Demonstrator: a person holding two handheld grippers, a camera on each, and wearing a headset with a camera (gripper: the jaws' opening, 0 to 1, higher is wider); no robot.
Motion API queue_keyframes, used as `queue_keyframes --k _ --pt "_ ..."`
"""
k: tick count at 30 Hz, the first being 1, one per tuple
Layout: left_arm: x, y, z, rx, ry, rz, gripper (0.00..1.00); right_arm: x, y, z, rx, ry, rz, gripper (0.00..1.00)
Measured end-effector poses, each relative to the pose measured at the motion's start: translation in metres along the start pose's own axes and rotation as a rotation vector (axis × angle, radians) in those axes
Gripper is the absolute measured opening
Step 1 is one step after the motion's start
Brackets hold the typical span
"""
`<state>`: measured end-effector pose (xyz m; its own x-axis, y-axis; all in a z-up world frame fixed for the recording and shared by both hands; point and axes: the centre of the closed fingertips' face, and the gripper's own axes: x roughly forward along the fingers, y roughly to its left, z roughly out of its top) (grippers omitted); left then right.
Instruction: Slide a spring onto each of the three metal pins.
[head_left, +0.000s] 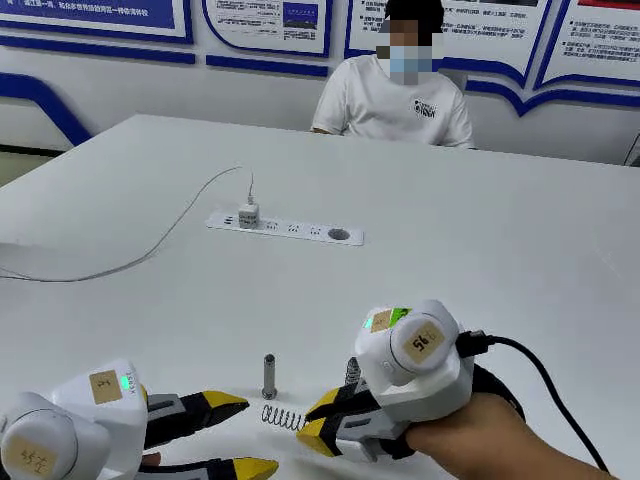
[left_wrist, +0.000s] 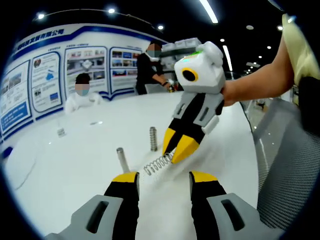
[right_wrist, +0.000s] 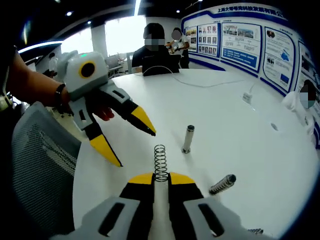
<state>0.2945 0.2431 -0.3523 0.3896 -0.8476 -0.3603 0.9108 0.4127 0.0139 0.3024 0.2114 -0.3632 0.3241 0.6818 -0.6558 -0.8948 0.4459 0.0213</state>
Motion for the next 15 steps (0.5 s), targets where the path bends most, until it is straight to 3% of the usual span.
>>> queue_keyframes --k 15 --pt "0.005 -0.015 0.006 0.061 -0.006 -0.055 0.34 -0.023 0.024 -0.001 -0.086 0.047 0.105 0.11"
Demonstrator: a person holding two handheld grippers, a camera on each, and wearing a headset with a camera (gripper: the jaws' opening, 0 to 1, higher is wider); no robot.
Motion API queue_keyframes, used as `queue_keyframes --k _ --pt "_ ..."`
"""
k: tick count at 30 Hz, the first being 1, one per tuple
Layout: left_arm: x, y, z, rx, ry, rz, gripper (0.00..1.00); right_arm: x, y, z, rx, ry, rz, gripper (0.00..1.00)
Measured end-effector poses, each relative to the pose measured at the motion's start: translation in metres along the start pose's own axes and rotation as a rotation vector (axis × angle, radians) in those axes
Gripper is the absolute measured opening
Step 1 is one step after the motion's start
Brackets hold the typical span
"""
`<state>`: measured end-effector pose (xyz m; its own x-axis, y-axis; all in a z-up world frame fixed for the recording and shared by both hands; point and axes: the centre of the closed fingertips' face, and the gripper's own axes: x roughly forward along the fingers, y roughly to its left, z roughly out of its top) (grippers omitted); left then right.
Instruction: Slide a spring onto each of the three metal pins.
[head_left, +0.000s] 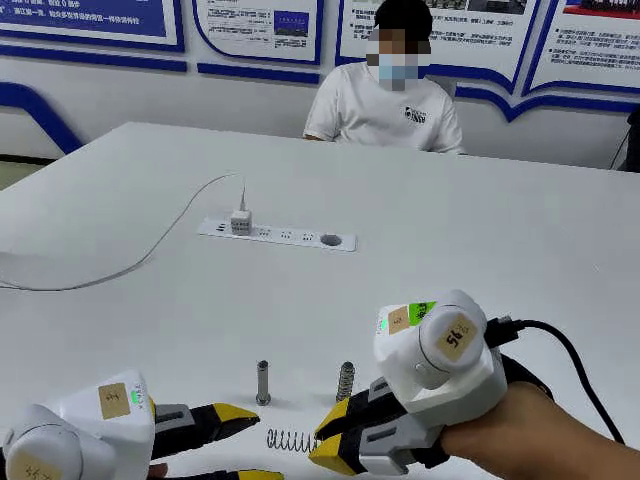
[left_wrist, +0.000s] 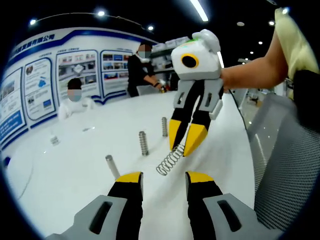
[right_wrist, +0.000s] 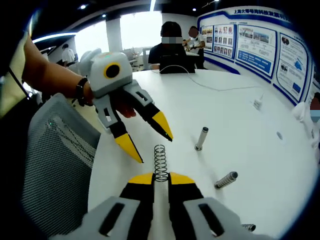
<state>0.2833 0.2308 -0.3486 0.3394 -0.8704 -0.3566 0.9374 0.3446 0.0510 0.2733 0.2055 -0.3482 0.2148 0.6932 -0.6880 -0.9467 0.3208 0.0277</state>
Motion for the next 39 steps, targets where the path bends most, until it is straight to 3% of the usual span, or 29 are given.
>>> queue_keyframes --k 18,23,31,39 --pt "0.005 -0.023 0.002 0.043 0.01 -0.092 0.14 -0.005 0.017 -0.006 -0.034 0.047 0.084 0.11" --pt "0.005 -0.025 0.001 0.049 0.014 -0.102 0.13 -0.006 0.019 -0.007 -0.031 0.052 0.092 0.12" --pt "0.004 -0.025 0.002 0.045 0.011 -0.107 0.12 -0.011 0.019 0.002 -0.043 0.039 0.084 0.11" --pt "0.004 -0.025 0.003 0.042 0.007 -0.103 0.12 -0.017 0.02 0.02 -0.073 -0.005 0.062 0.11"
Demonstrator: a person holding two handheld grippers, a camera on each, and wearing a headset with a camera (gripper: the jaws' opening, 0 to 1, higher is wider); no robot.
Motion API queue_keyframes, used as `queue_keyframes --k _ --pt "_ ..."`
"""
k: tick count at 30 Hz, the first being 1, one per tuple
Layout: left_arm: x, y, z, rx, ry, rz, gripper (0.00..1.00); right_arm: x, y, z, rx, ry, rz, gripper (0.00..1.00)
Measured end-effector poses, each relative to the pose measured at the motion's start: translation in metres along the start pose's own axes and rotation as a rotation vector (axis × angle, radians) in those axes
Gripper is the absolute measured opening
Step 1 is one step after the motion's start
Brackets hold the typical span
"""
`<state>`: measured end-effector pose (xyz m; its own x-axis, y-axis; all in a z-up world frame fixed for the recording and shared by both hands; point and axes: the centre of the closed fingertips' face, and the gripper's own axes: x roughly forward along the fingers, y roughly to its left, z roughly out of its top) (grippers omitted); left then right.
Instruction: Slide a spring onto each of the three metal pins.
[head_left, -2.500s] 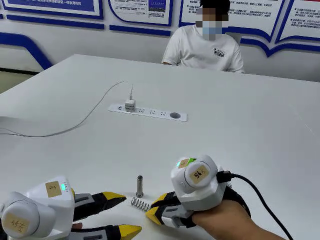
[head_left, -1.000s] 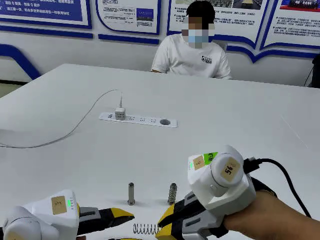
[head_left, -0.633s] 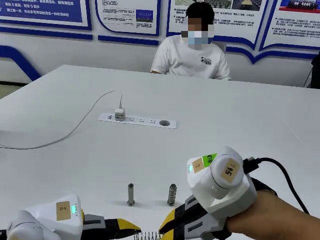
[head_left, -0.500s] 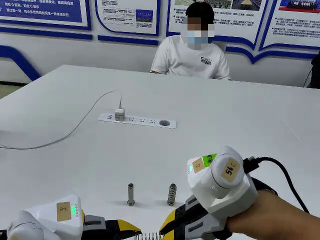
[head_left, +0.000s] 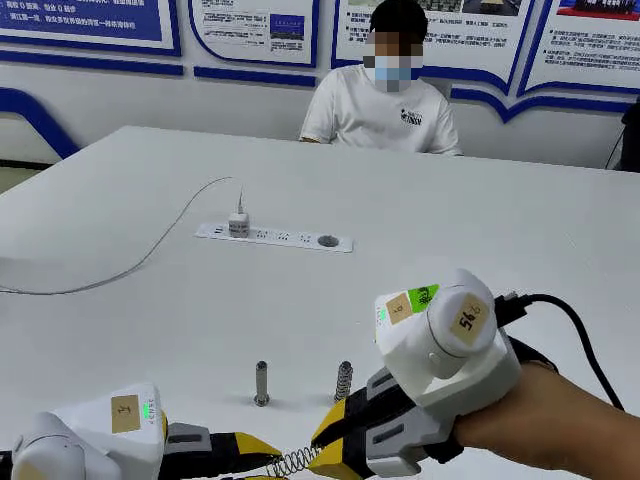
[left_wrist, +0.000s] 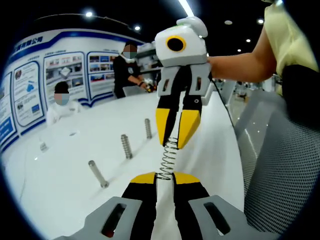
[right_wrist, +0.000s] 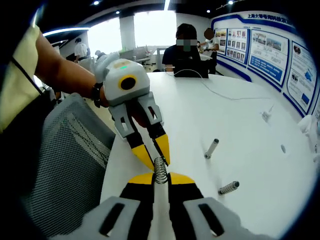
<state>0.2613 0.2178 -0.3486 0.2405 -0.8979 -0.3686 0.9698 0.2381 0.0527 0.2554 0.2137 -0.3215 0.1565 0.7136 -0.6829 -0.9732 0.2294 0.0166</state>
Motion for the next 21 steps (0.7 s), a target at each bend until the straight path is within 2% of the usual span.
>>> queue_keyframes --k 21 --pt "0.004 -0.003 0.007 -0.006 -0.024 0.0 0.11 0.007 0.002 0.032 -0.032 -0.097 -0.032 0.12"
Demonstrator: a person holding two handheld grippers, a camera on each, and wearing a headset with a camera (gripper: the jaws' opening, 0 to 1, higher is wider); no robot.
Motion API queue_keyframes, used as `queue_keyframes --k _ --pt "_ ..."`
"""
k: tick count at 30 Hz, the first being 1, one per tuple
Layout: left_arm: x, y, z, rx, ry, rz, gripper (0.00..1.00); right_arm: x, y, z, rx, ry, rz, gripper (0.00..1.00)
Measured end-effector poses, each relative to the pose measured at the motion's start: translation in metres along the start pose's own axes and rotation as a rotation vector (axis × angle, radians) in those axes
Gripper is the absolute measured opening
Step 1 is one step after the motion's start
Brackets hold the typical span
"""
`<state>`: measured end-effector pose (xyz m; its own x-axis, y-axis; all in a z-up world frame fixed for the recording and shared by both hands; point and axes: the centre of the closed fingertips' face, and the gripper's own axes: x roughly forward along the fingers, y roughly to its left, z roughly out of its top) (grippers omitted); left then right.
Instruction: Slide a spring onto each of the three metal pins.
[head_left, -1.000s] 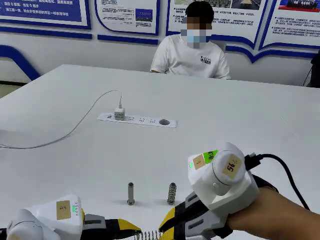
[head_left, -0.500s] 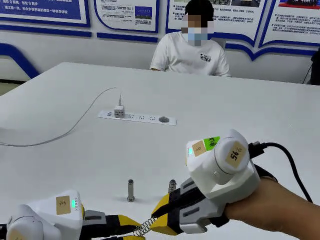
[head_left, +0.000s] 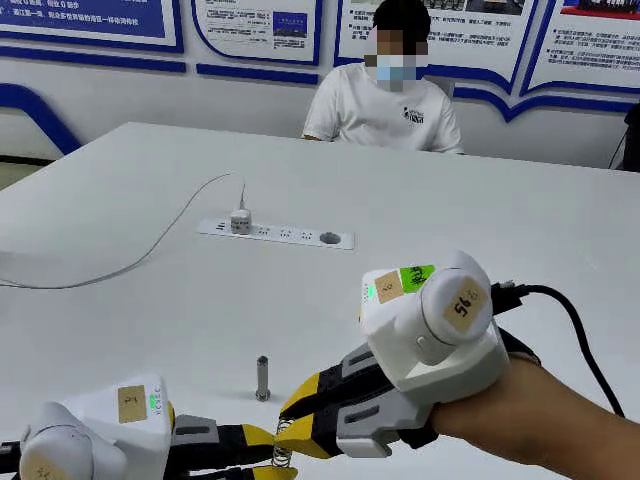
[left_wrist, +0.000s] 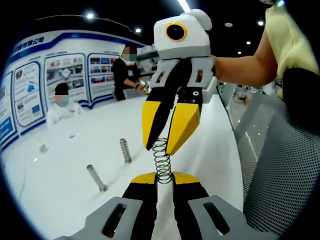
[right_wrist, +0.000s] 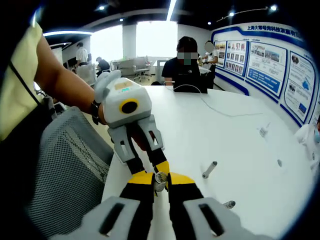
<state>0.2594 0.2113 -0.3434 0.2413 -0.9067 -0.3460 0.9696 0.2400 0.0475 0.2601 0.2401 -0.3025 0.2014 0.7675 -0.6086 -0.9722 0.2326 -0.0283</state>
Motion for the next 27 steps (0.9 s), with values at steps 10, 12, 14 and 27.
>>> queue_keyframes --k 10,12,14,27 --pt "0.001 0.001 0.001 -0.006 -0.008 0.002 0.11 0.003 -0.001 0.004 0.007 -0.019 -0.012 0.12" --pt "0.001 0.002 0.001 -0.008 -0.009 0.005 0.11 0.003 -0.001 0.003 0.007 -0.017 -0.013 0.12" --pt "0.001 0.003 0.001 -0.009 -0.011 0.011 0.11 0.003 -0.002 0.004 0.007 -0.016 -0.015 0.12" --pt "-0.002 0.009 0.002 -0.037 -0.031 0.04 0.18 0.004 -0.012 0.003 0.014 -0.006 -0.031 0.12"
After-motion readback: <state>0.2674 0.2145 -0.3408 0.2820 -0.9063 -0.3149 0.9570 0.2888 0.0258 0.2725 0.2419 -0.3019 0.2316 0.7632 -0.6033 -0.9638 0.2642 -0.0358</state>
